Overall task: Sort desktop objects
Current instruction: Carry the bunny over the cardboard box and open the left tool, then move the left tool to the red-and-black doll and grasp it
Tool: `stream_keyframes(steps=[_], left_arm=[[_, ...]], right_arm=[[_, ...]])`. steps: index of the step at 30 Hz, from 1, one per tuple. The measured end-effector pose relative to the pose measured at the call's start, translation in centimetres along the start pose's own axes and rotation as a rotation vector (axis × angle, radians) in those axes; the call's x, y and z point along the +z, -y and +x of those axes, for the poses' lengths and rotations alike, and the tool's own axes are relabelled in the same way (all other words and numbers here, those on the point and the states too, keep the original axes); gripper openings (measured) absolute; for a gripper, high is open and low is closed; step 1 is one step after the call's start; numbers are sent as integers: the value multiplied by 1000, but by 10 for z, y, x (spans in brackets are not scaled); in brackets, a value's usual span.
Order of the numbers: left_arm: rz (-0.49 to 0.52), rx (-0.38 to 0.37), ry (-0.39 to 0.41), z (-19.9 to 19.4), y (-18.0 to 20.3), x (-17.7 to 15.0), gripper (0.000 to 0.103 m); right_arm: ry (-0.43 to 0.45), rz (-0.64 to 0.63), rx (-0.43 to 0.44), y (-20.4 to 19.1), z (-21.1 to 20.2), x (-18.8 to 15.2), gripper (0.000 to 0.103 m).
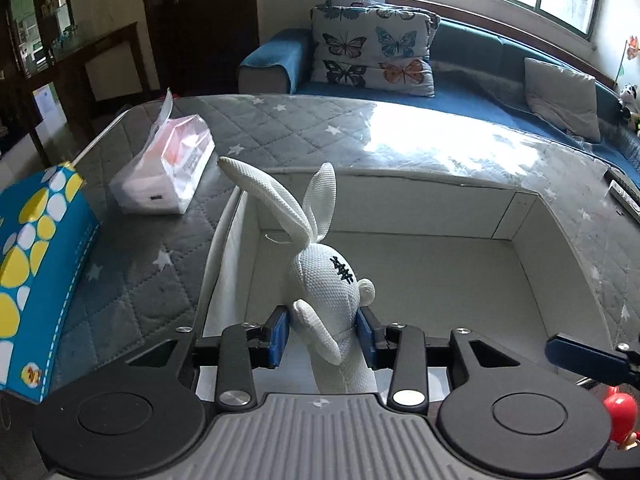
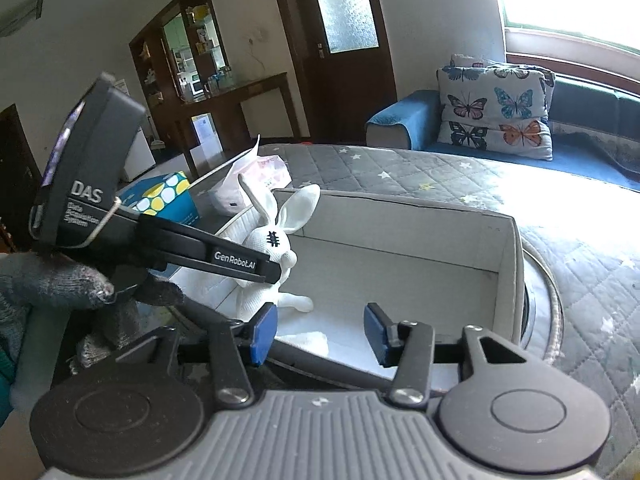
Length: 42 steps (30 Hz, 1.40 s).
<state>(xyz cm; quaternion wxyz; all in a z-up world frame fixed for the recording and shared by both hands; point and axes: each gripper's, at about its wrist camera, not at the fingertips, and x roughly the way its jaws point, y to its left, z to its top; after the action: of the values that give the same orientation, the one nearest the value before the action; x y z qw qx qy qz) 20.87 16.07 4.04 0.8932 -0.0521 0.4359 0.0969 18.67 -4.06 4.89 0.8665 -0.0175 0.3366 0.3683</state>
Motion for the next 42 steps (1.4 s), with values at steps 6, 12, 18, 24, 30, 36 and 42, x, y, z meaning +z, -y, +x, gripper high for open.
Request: stream_keyframes(steps=[6, 12, 18, 24, 30, 36, 42], left_arm=[[-16, -24, 1, -8, -5, -5, 40], [-28, -51, -6, -15, -12, -5, 39], [-58, -68, 20, -31, -17, -9, 39], [-56, -116, 54, -49, -4, -25, 39], [-36, -155, 86, -66, 14, -42, 39], [-10, -197, 113, -80, 37, -62, 39], [11, -266, 102, -83, 62, -81, 39]], right_arm=[[10, -5, 0, -1, -7, -2, 54], [7, -3, 8, -2, -3, -1, 54], [8, -2, 11, -2, -6, -5, 54], [8, -5, 5, 0, -19, -16, 55], [8, -18, -17, 5, -41, -33, 55], [28, -28, -70, 14, -74, -54, 64], [42, -23, -124, 24, -106, -79, 66]])
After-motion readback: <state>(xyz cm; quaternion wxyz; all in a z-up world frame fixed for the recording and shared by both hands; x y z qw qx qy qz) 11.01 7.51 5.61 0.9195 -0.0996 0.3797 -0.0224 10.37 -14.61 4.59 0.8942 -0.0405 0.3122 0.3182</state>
